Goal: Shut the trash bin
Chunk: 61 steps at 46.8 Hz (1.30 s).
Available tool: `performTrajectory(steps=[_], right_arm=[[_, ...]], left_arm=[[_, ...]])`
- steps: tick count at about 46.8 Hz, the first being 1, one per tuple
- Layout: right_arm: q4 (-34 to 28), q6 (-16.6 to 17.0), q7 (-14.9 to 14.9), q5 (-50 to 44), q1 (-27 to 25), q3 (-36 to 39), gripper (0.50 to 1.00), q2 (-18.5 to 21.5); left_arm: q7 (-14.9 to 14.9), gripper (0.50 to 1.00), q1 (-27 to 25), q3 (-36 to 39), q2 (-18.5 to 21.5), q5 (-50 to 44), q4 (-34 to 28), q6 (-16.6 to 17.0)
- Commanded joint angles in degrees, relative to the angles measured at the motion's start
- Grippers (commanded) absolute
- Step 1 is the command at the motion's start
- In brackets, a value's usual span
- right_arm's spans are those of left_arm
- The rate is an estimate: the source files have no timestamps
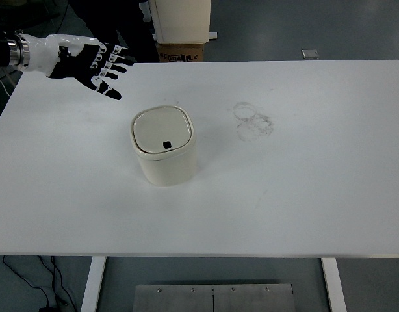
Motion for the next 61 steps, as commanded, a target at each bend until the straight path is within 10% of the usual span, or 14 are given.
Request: performTrajectory(steps=[1, 31, 61], right_arm=[[0.00, 0.00, -0.01, -0.01, 0.00, -0.01, 0.991, 0.00], [0.00, 0.00, -0.01, -0.01, 0.00, -0.01, 0.991, 0.00], [0.00, 0.00, -0.01, 0.07, 0.00, -0.01, 0.991, 0.00]], left_arm=[[-0.44, 1.000, 2.65, -2.50, 0.76, -1.50, 2.51, 0.83], [-7.03, 1.000, 25.85, -30.62, 4.10, -3.78, 14.72, 4.78], [-17.58, 1.000, 35.79, -40.21, -8.55, -19.16, 35.81, 4.17]])
